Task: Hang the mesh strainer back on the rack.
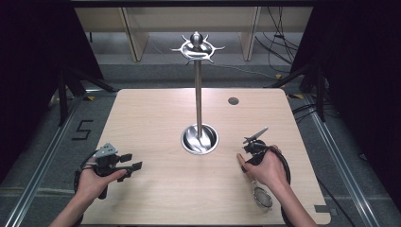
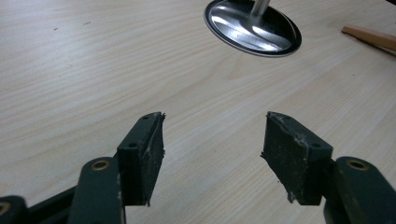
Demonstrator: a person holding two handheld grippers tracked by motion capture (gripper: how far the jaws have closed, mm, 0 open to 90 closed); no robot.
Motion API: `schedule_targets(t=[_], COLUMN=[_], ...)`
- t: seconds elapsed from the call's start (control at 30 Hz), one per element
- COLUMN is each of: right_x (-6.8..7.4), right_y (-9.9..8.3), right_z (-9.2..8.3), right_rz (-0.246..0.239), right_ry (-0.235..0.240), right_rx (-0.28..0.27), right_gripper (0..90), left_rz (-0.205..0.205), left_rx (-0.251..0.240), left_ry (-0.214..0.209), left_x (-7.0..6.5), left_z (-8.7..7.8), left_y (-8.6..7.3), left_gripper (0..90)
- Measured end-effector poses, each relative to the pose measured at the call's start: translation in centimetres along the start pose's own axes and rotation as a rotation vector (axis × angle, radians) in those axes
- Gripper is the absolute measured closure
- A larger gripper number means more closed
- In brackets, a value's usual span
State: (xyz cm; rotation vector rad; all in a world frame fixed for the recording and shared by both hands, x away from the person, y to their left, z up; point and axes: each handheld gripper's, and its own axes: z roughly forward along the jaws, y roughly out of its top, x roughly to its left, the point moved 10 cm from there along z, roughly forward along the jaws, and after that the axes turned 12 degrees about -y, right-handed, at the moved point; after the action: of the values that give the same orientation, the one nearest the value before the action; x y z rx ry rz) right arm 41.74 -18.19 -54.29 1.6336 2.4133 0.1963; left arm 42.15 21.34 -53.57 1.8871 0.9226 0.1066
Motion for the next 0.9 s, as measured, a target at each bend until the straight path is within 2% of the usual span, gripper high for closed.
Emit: schedule_targets(t=[0.07,0.1,0.23,0.33,0.37,0.43,0.47,0.6,0.77,0.8,0.83,0.9], right_x=[0.2,0.4,0.8,1.1,1.4,1.4,1.4,1.4,1.6,1.6,1.5,1.5], right_y=[-0.2,-0.3,-1.0,-1.3,-1.7,-1.8,-2.2,-2.5,-2.3,-2.3,-2.3,-2.4], right_z=[0.0,-0.1,0.0,-0.1,-0.1,-0.2,-0.2,-0.1,0.4,0.5,0.6,0.8], right_rz=[-0.019,-0.026,-0.05,-0.053,-0.053,-0.063,-0.071,-0.065,-0.066,-0.072,-0.083,-0.084], right_ry=[-0.002,-0.003,-0.043,-0.046,-0.033,-0.037,-0.04,-0.035,-0.049,-0.073,-0.08,-0.093], right_rx=[0.017,0.026,0.066,0.081,0.095,0.101,0.112,0.134,0.13,0.128,0.131,0.13], right_gripper=[59.0,58.6,57.7,57.4,57.2,57.2,56.5,56.0,55.8,54.7,54.8,54.9], left_rz=[-0.003,0.0,0.004,0.007,0.01,0.014,0.011,0.005,0.009,0.009,0.012,0.012], left_rx=[-0.015,0.004,-0.006,-0.007,-0.005,-0.014,0.0,-0.002,-0.005,-0.005,0.008,0.0], left_ry=[-0.001,0.002,0.008,0.006,0.002,-0.002,0.001,0.003,0.002,0.002,0.001,-0.001], left_x=[0.0,0.1,0.1,0.0,-0.2,-0.2,-0.2,-0.1,-0.1,-0.1,-0.1,-0.1], left_z=[0.0,-0.2,-0.5,-0.4,-0.2,-0.1,0.0,-0.1,-0.1,-0.1,-0.1,-0.1], left_y=[-0.1,-0.3,-0.1,0.0,0.0,0.0,-0.1,-0.2,-0.1,-0.1,-0.2,-0.2], left_gripper=[37.2,37.2,37.2,37.2,37.2,37.2,37.2,37.2,37.2,37.2,37.2,37.2])
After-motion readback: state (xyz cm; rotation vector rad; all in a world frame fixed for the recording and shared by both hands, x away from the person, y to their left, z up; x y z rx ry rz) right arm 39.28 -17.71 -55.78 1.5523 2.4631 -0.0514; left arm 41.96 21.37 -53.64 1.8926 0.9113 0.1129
